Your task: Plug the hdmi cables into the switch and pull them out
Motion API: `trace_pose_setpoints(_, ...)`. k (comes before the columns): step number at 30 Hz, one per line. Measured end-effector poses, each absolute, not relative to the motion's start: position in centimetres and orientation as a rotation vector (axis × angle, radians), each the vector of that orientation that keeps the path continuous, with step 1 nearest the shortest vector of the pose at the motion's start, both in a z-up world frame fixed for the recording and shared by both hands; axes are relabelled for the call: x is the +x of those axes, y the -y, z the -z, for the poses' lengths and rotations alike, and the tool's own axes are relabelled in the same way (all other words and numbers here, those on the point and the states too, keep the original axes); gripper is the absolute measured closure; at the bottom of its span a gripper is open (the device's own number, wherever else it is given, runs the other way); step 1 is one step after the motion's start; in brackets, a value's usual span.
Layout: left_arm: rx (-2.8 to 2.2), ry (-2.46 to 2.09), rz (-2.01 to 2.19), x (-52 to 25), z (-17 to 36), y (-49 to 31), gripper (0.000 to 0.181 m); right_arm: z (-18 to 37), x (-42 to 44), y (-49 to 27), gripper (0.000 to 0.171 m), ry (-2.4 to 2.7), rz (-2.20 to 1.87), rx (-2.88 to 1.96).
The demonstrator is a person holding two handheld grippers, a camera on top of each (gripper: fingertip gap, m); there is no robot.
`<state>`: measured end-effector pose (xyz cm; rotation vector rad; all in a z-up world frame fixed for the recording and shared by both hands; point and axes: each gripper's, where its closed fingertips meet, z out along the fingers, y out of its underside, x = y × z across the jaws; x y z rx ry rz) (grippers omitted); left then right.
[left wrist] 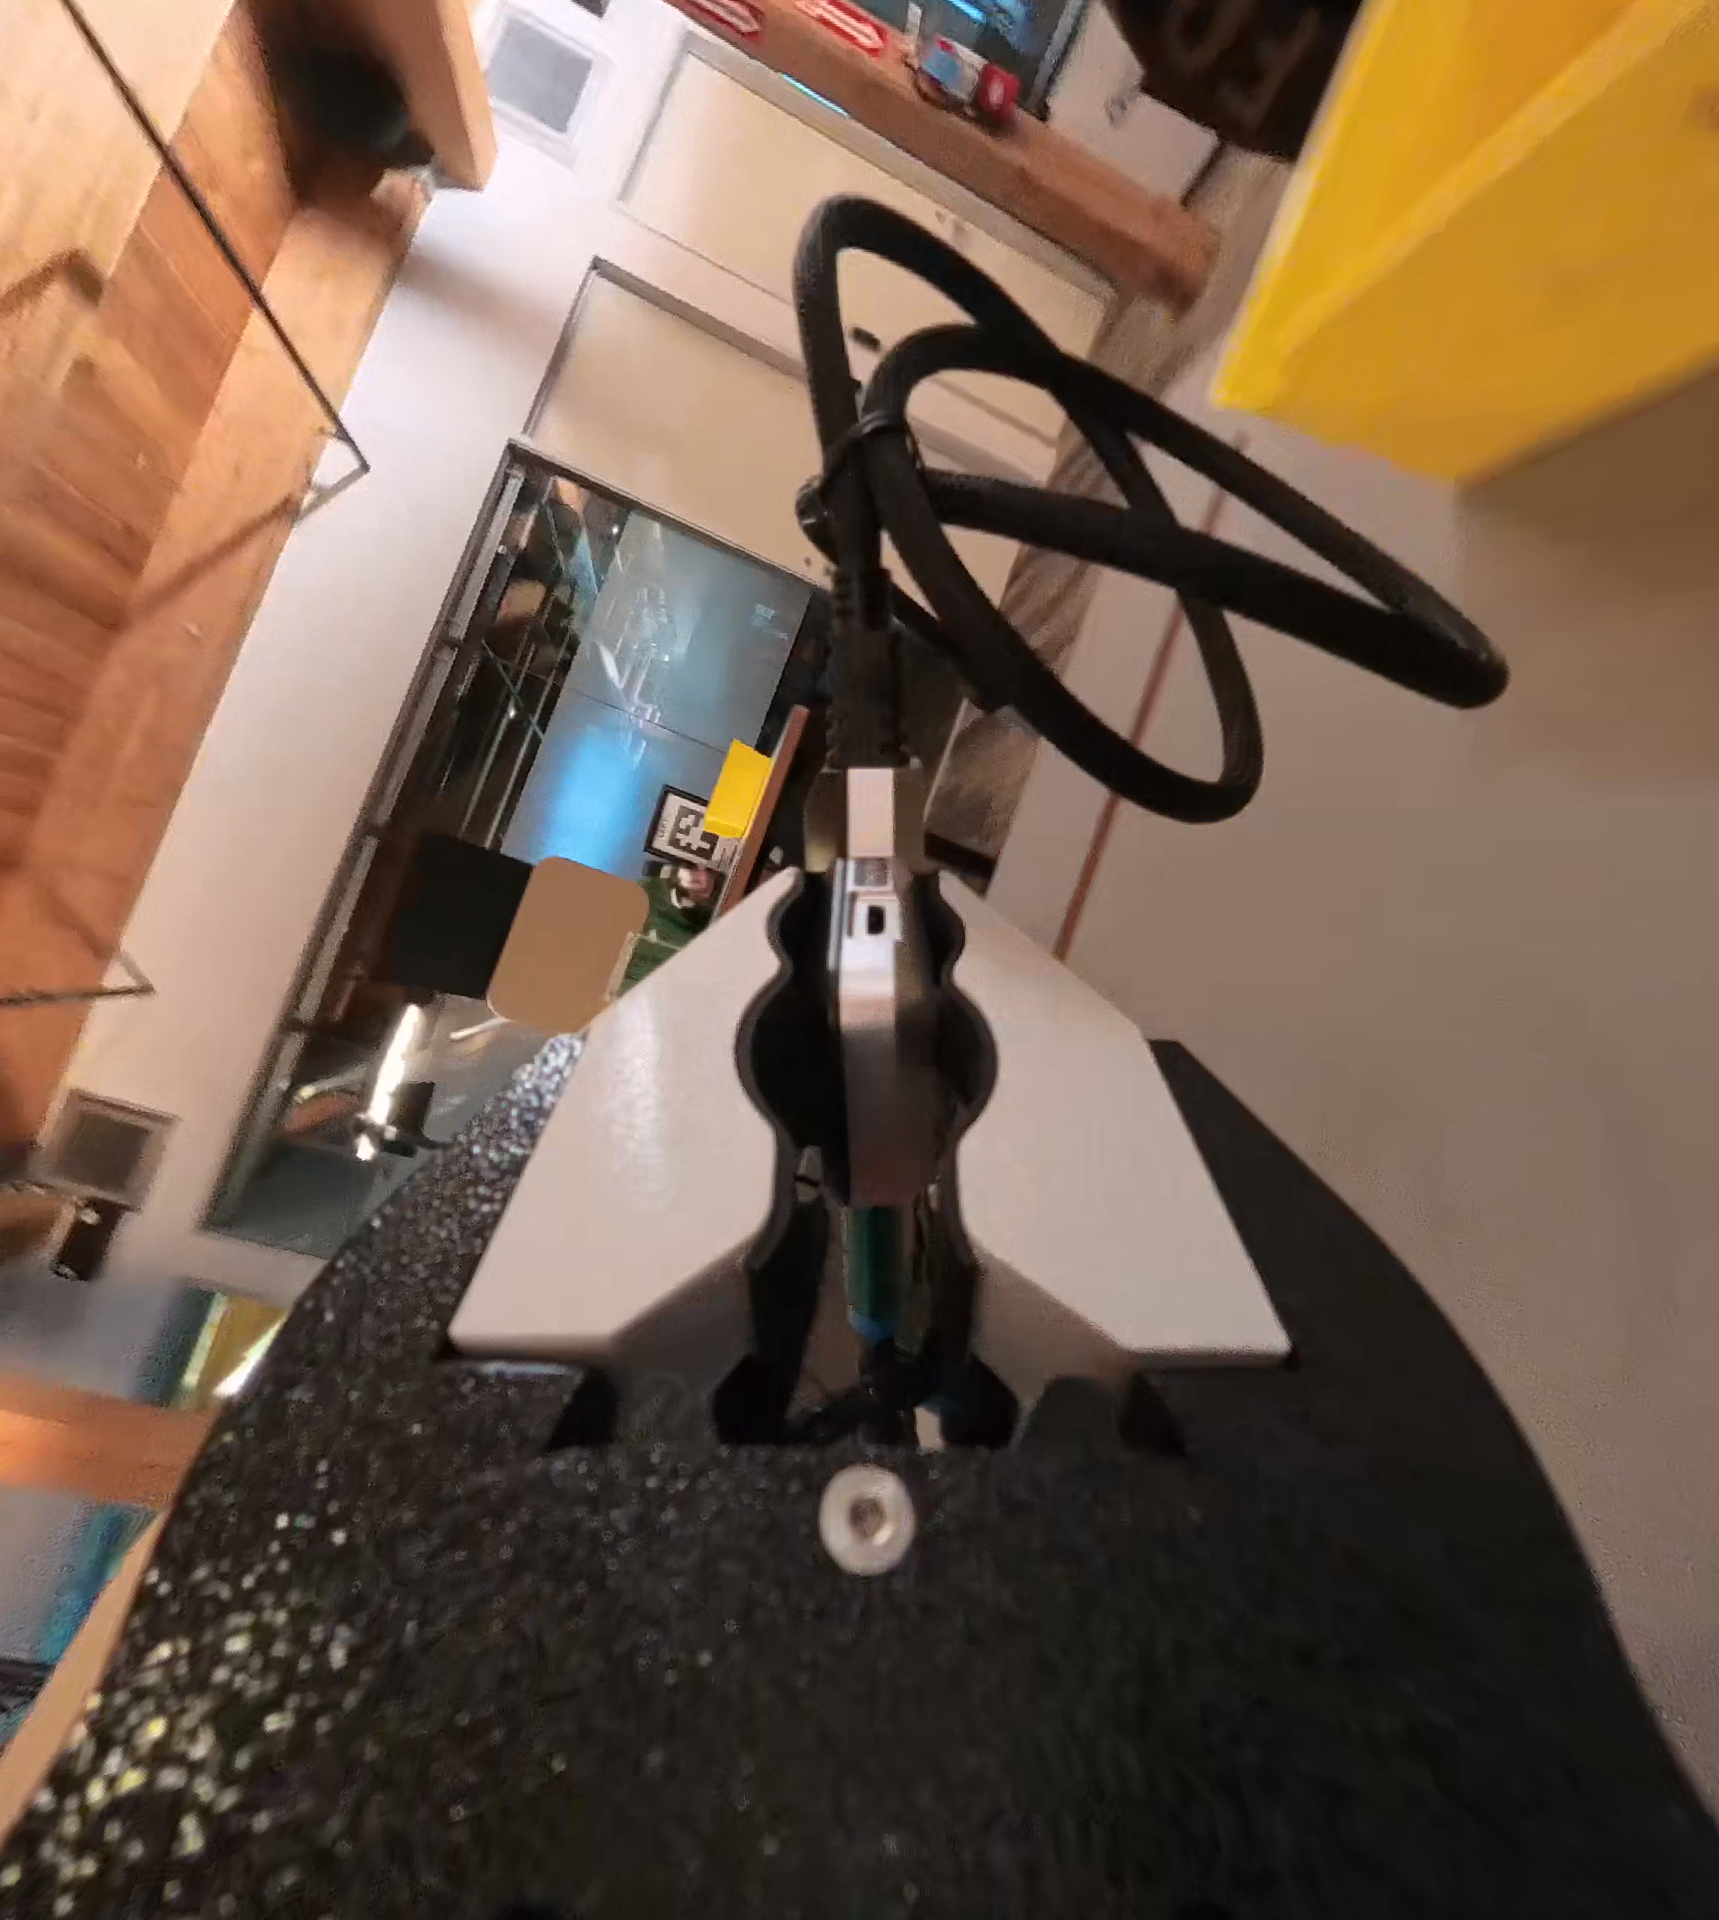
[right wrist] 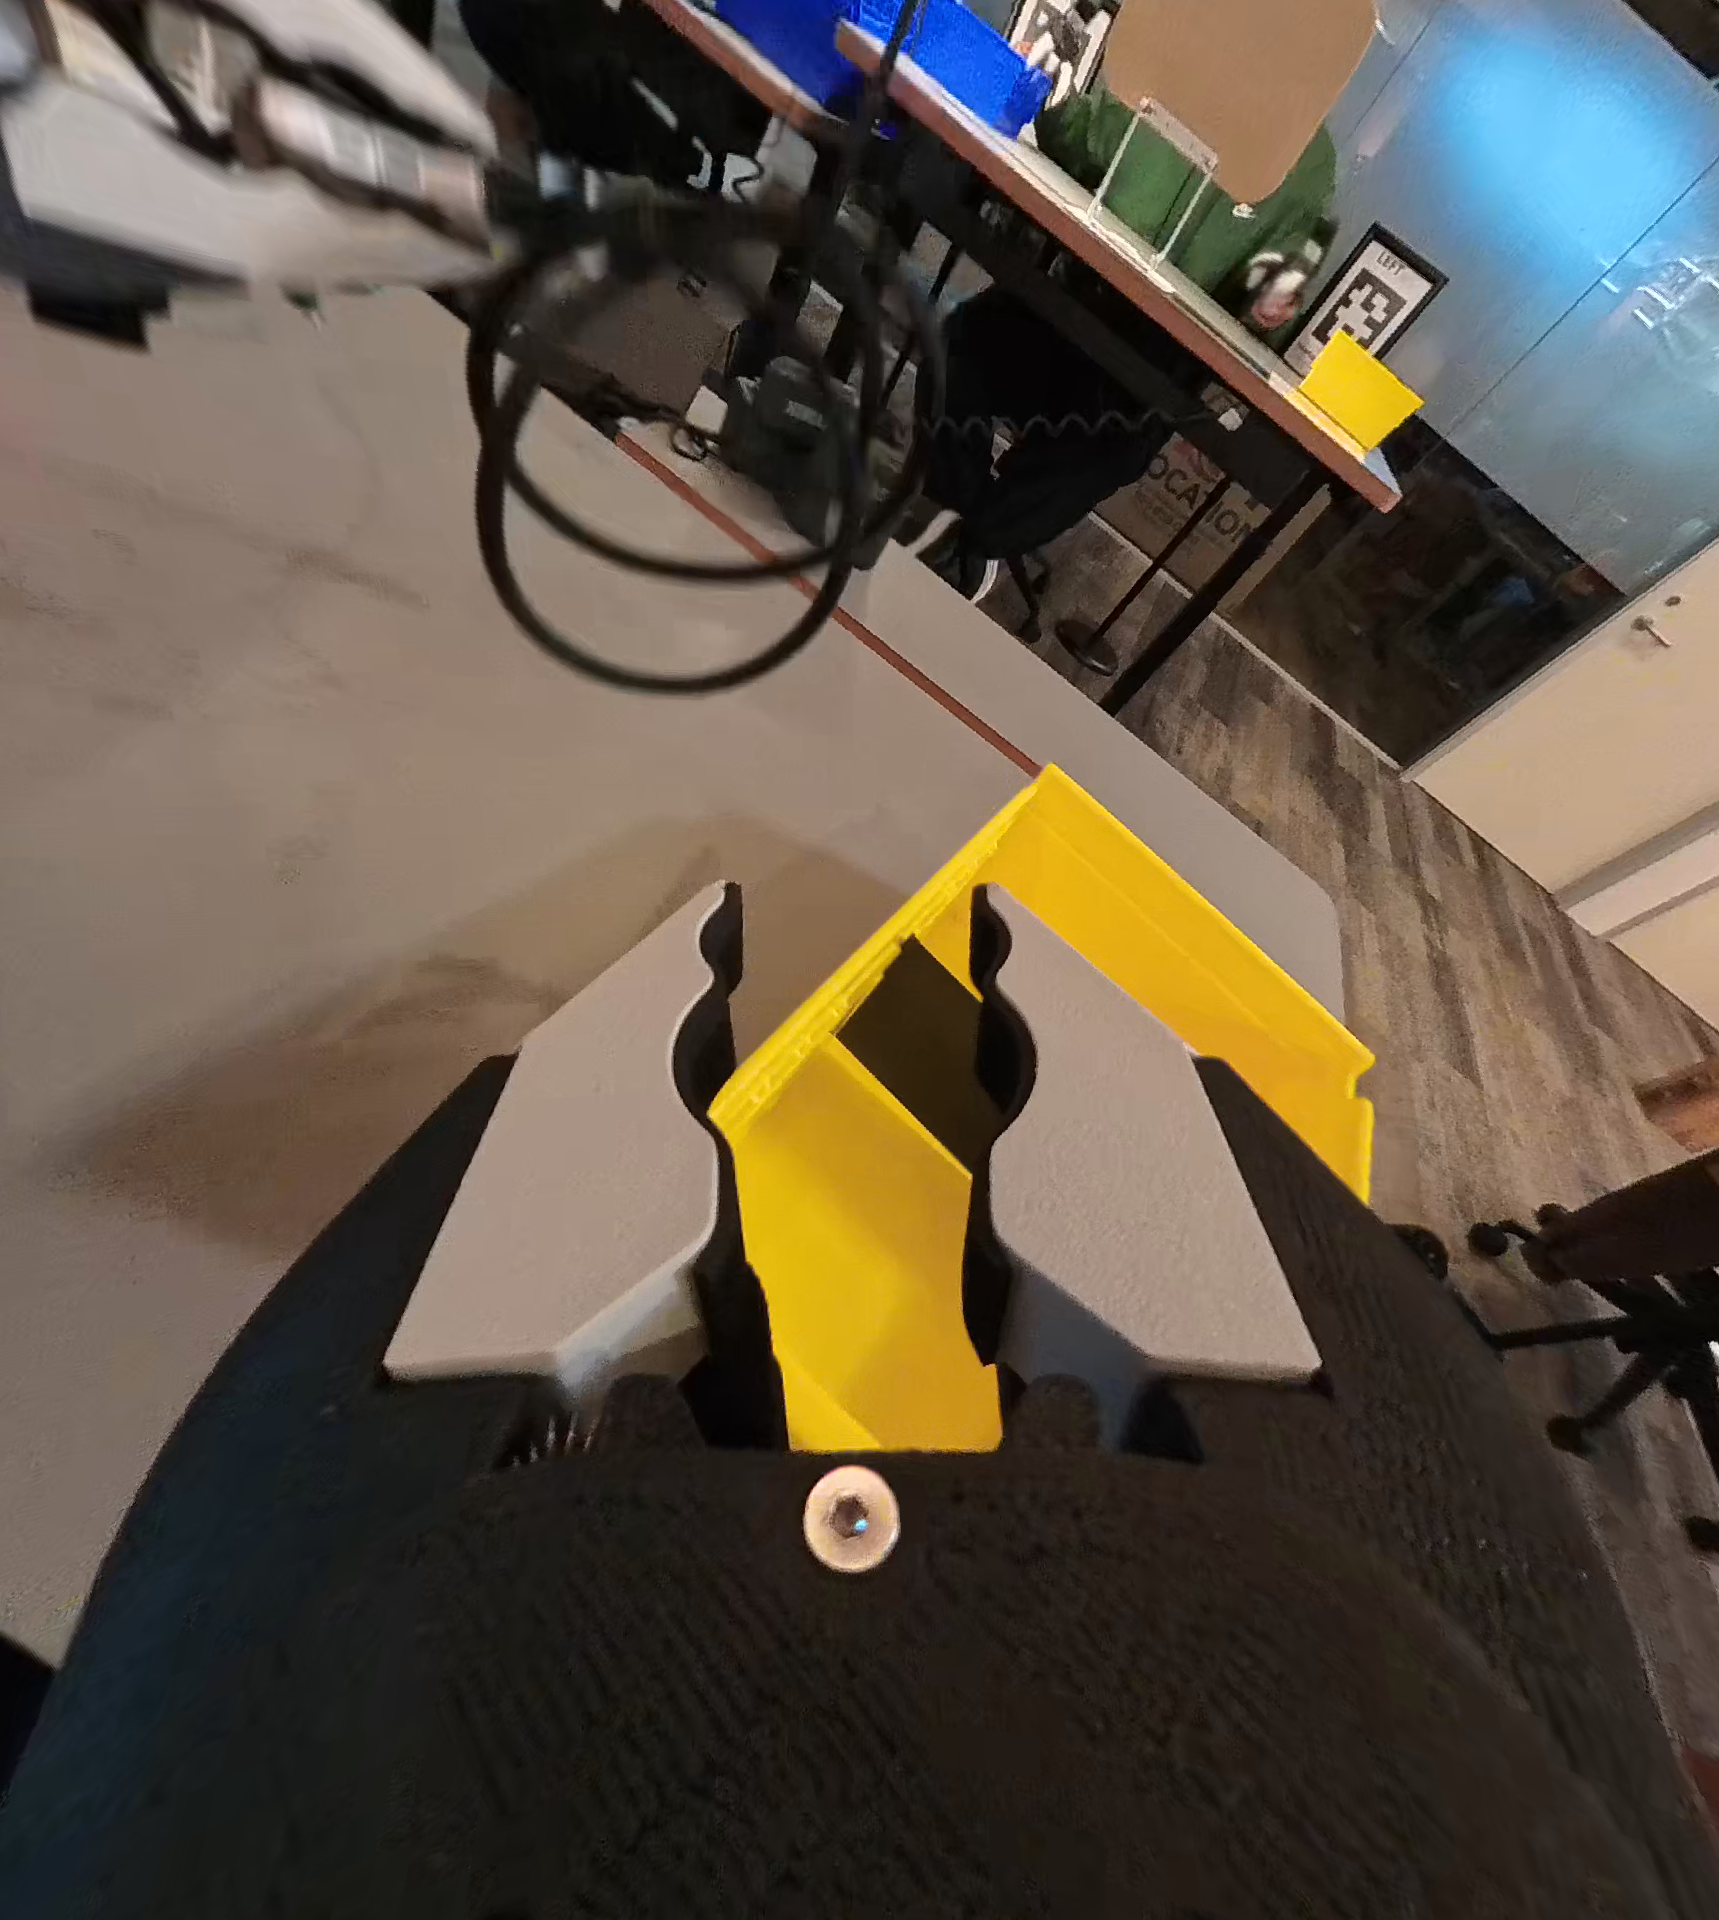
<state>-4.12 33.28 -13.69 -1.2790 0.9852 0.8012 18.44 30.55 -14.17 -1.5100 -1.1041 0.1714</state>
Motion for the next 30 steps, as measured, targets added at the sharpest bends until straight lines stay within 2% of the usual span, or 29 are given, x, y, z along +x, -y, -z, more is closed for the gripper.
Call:
trace_pose_setpoints(5, -1.336, -1.124, -0.797, -3.5, 21.6, -32.8, 0.163, 14.9, 15.9, -30.9, 0.129, 1.146, -0.124, -1.466)
trace_pose_setpoints(10, -1.54, -0.969, -0.473, -3.5, 25.2, -31.2, 0.162, 14.4, 11.9, -30.9, 0.129, 1.104, -0.079, -1.335)
trace_pose_setpoints(13, -1.544, -0.96, -0.418, -3.3, 25.7, -30.2, 0.161, 14.4, 8.8, -30.2, 0.128, 1.055, -0.147, -1.272)
trace_pose_setpoints(15, -1.61, -0.958, -0.289, -2.7, 26.3, -29.5, 0.143, 14.9, 6.9, -29.7, 0.128, 1.04, -0.171, -1.236)
trace_pose_setpoints(17, -1.705, -0.951, -0.031, -1.4, 26.8, -27.8, 0.113, 15.1, 5.5, -29.4, 0.129, 1.039, -0.162, -1.199)
trace_pose_setpoints(21, -1.818, -0.861, 0.557, 0.8, 24.1, -22.2, 0.102, 13.7, 3.2, -29.5, 0.13, 1.069, -0.123, -1.12)
trace_pose_setpoints(23, -1.725, -0.803, 0.634, 0.1, 20.9, -20.8, 0.096, 12.1, 2.3, -29.9, 0.131, 1.072, -0.136, -1.096)
trace_pose_setpoints(28, -1.561, -0.666, 0.17, -7.0, 16.2, -23.3, 0.11, 10.3, -0.9, -31.9, 0.131, 1.11, -0.233, -1.138)
trace_pose_setpoints(30, -1.536, -0.71, 0.029, -8.6, 16.8, -23.8, 0.111, 11.0, -2.9, -30.7, 0.13, 1.176, -0.32, -1.138)
